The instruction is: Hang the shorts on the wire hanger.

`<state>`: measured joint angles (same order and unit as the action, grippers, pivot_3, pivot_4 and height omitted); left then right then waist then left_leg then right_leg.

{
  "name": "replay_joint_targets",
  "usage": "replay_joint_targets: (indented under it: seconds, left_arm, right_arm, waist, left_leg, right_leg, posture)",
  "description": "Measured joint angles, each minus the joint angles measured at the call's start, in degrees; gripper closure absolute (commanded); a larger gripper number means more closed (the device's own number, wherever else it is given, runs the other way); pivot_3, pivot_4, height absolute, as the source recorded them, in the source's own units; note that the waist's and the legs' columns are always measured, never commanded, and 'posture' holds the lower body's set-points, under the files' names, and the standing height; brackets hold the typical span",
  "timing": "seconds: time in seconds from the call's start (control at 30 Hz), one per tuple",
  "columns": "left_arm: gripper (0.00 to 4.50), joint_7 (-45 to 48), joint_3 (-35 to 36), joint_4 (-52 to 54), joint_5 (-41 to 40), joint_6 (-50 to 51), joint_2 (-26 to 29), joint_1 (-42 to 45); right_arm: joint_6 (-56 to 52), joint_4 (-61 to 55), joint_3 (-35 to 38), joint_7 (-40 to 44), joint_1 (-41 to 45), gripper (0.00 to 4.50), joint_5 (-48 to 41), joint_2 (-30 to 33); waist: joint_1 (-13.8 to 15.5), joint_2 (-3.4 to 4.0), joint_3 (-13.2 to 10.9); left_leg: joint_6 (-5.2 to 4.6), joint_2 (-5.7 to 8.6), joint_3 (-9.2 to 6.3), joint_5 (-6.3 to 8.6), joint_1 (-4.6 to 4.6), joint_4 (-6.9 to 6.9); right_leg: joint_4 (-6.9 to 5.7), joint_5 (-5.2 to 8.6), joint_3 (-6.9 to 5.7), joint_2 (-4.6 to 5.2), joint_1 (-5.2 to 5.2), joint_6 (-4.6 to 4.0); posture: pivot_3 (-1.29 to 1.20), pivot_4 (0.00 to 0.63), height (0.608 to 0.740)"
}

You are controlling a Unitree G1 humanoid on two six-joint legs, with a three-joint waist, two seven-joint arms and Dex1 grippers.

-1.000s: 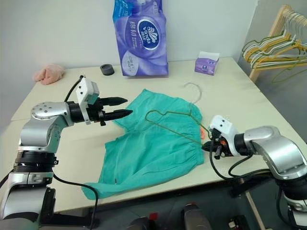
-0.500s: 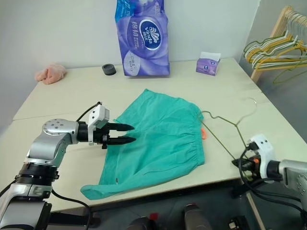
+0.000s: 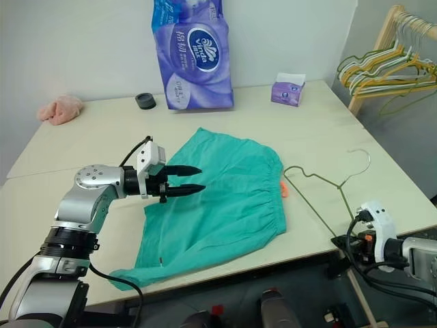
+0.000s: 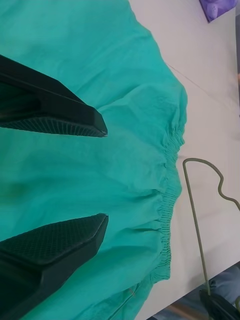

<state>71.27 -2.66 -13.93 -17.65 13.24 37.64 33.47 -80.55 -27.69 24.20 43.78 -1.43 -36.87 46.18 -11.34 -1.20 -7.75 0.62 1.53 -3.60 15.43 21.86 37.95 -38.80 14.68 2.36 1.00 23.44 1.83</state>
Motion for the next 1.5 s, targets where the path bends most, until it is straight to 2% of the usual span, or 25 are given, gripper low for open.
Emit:
replay_joint_targets:
  seconds: [0.1, 0.17, 0.33, 0.37, 0.63, 1.0, 1.5]
  left_arm:
    - [1.93, -0.28, 0.70, 0.02, -0.17, 0.39, 0.67, -0.19]
    - [1.58, 1.40, 0.73, 0.70, -1.44, 3.65, 1.99, -0.97]
    - [0.16, 3.04, 0.56, 1.95, -1.69, 5.14, 2.91, -2.61]
    - [0.02, 2.91, 0.55, 1.91, -1.04, 4.15, 2.92, -2.63]
    - [0.02, 1.74, -0.30, -0.68, 3.26, -3.77, 2.85, -2.59]
    - [0.02, 1.26, -0.43, -2.19, 4.30, -6.28, 2.66, -2.57]
    - [0.02, 0.19, -0.43, -2.48, 5.19, -7.83, 2.48, -2.79]
  right_arm:
    - [-0.02, 0.27, -0.88, -0.01, 0.02, 4.50, -0.57, 0.84]
    - [0.16, 0.93, -1.24, -0.03, 0.01, 4.50, -0.83, 1.40]
    - [0.14, 1.65, -1.11, -0.17, -0.17, 4.50, -1.49, 2.06]
    - [0.00, 1.65, -0.97, -0.23, -0.26, 4.50, -1.87, 2.05]
    - [-2.65, 0.75, 1.60, 0.07, -2.54, 4.50, -5.83, 2.25]
    - [-3.74, -1.28, 3.38, 0.73, -1.63, 4.50, -11.69, 3.78]
    - [-4.24, 0.95, -3.86, -7.38, 3.57, 4.50, -13.33, -1.45]
  waist:
    - [0.13, 0.00, 0.00]
    - [0.06, 0.00, 0.00]
    - [0.22, 0.00, 0.00]
    - [0.22, 0.00, 0.00]
    - [0.18, -0.01, 0.00]
    - [0.16, -0.01, -0.01]
    - [0.22, -0.03, -0.02]
  left_leg:
    - [0.00, 0.02, 0.01, 0.00, 0.01, 0.02]
    - [0.00, 0.03, 0.04, 0.00, 0.00, 0.01]
    - [0.00, 0.02, 0.02, 0.00, 0.00, 0.02]
    - [0.00, 0.02, 0.03, 0.00, 0.00, 0.02]
    - [0.00, 0.02, 0.06, 0.01, 0.00, 0.01]
    - [-0.01, 0.01, 0.05, 0.02, 0.00, 0.00]
    - [-0.01, 0.00, 0.03, 0.02, 0.01, 0.00]
  right_leg:
    - [0.02, 0.00, 0.00, 0.00, -0.02, 0.00]
    - [0.03, 0.00, 0.02, 0.00, -0.02, 0.01]
    - [0.06, 0.00, 0.01, 0.00, -0.02, 0.01]
    - [0.07, 0.00, 0.02, 0.00, -0.03, 0.01]
    - [0.09, 0.00, 0.05, 0.01, -0.03, 0.01]
    - [0.10, 0.01, 0.03, 0.00, -0.03, 0.01]
    - [0.12, 0.00, 0.04, 0.01, -0.03, 0.01]
  posture:
    - [-0.30, 0.117, 0.740]
    - [-0.30, 0.118, 0.740]
    - [-0.30, 0.119, 0.740]
    - [-0.30, 0.119, 0.740]
    - [-0.30, 0.126, 0.740]
    - [-0.30, 0.126, 0.740]
    - [-0.27, 0.122, 0.740]
